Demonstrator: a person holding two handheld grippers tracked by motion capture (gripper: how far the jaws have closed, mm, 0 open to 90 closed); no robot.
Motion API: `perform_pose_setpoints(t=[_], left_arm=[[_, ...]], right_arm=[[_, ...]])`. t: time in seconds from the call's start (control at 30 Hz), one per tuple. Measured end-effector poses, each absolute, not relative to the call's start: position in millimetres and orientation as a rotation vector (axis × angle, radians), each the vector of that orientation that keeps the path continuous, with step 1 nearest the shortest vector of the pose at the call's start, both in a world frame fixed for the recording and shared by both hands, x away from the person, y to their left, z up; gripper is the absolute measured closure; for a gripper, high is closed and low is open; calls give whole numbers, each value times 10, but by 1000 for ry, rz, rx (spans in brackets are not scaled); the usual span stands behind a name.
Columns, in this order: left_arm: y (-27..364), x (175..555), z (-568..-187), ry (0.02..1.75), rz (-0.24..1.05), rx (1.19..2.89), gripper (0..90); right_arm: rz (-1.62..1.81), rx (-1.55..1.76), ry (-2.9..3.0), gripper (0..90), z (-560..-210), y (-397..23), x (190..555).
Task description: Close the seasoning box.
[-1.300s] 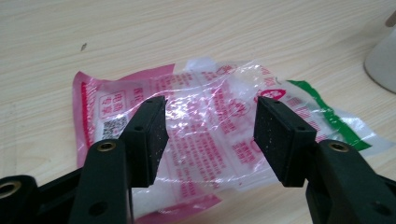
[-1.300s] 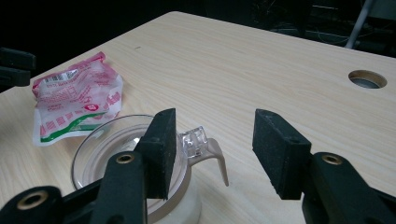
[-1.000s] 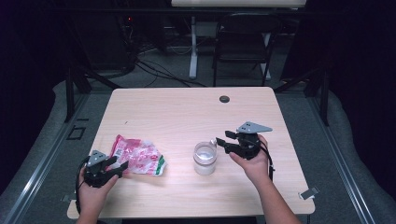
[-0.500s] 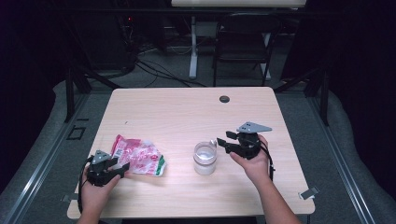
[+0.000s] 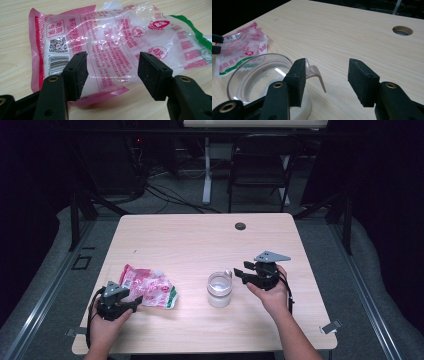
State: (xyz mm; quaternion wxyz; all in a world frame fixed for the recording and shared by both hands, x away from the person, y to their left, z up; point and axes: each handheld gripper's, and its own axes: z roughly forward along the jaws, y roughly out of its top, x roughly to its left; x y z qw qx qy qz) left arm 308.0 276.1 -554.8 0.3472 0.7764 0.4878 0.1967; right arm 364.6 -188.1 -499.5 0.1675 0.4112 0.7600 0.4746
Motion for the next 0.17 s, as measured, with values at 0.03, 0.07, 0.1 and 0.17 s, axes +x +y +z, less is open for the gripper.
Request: perform_pose_setpoints(t=[0.03, 0.07, 0.1, 0.17], left_arm=[[2759, 3081, -5543, 1265, 511, 2018, 411], [2753, 3085, -5547, 1263, 508, 2014, 410], [2753, 3085, -5547, 1263, 508, 2014, 409], [2755, 3093, -5547, 1260, 504, 2017, 409]], right_arm=[[1341, 1178, 2162, 484, -5005, -1882, 3651], [1334, 1183, 2163, 483, -5018, -1887, 3659], [1334, 1183, 2163, 483, -5018, -1887, 3659], [1329, 1193, 2162, 482, -5029, -1891, 3665]])
